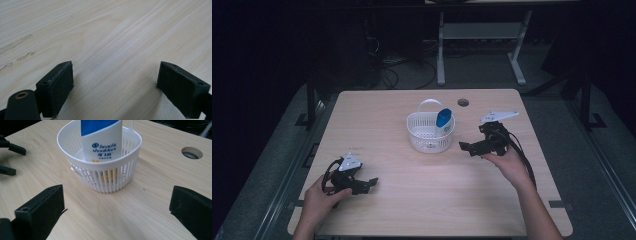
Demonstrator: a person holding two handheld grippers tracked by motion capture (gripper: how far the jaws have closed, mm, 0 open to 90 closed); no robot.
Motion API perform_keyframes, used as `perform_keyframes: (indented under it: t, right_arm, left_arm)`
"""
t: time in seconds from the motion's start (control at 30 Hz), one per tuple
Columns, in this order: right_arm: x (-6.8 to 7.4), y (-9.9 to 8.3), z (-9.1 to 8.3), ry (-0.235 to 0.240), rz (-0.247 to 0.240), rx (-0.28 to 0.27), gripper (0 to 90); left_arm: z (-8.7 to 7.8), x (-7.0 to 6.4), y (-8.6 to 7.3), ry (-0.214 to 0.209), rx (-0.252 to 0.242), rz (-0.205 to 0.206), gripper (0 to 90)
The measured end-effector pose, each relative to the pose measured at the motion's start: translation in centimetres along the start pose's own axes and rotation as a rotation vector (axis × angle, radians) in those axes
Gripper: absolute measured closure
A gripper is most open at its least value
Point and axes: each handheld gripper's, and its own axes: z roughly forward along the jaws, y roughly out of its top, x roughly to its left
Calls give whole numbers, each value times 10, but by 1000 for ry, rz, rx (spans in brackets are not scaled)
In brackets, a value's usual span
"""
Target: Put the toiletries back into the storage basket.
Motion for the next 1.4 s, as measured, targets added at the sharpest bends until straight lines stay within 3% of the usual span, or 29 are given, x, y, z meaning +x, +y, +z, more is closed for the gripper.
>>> perform_keyframes:
  t: [0.83, 1.27, 1.4]
  right_arm:
    - [-17, -77, -39, -39, 82, -22, 0]
    - [-22, -121, -53, -106, 135, 5, 0]
    - [-23, -134, -56, -138, 144, 37, 0]
  left_arm:
    - [0, 0, 0, 0, 0, 3, 133]
    - [0, 0, 0, 1, 2, 6, 134]
    - [0, 0, 0, 1, 2, 6, 134]
